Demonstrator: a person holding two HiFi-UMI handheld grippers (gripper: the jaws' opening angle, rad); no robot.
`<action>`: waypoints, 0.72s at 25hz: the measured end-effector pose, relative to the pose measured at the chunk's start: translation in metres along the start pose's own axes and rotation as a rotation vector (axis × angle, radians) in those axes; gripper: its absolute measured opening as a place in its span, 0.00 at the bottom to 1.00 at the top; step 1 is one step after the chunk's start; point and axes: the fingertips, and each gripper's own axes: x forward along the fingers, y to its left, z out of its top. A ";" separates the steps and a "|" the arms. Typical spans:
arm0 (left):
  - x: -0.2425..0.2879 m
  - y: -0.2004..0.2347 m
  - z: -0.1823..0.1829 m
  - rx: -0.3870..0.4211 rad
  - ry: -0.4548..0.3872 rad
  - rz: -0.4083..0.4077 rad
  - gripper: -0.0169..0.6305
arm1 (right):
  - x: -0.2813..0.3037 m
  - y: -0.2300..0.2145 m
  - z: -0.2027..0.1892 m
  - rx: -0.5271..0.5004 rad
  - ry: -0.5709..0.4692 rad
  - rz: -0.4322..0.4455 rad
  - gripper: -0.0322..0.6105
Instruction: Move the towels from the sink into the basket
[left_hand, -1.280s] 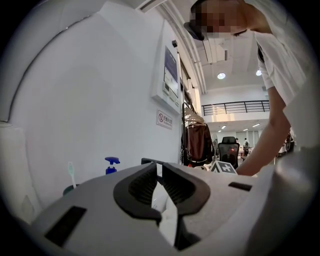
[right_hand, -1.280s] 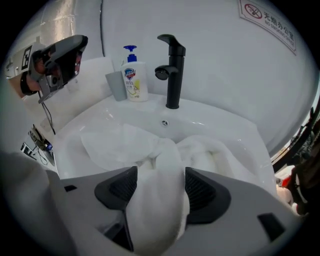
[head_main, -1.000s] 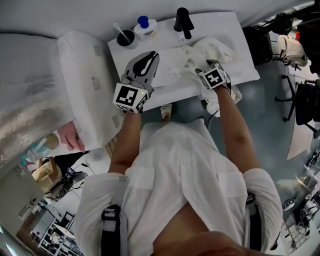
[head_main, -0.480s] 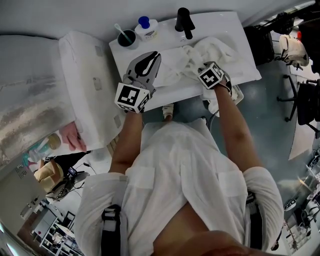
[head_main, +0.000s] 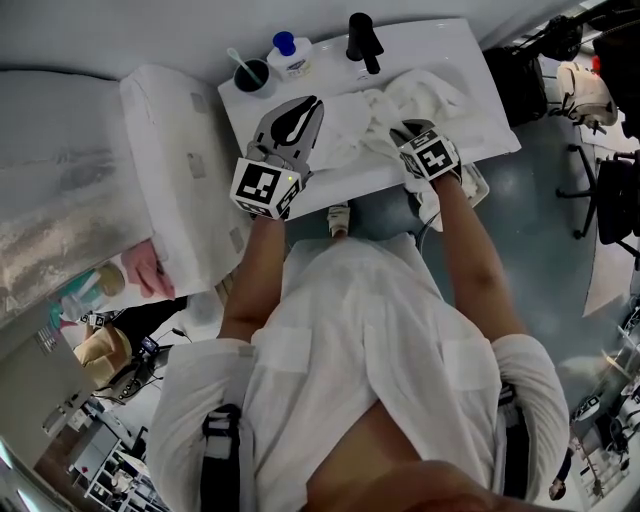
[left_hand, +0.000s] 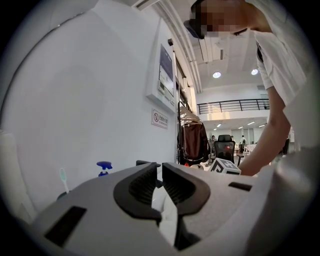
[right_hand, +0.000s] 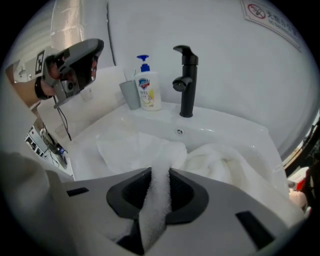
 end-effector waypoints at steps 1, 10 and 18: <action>0.001 -0.002 0.002 0.003 -0.002 -0.004 0.09 | -0.005 0.001 0.005 0.019 -0.036 0.009 0.19; 0.011 -0.024 0.019 0.034 -0.014 -0.034 0.09 | -0.055 0.002 0.024 0.100 -0.297 -0.011 0.19; 0.024 -0.054 0.033 0.059 -0.021 -0.074 0.09 | -0.103 -0.004 0.024 0.144 -0.445 -0.065 0.19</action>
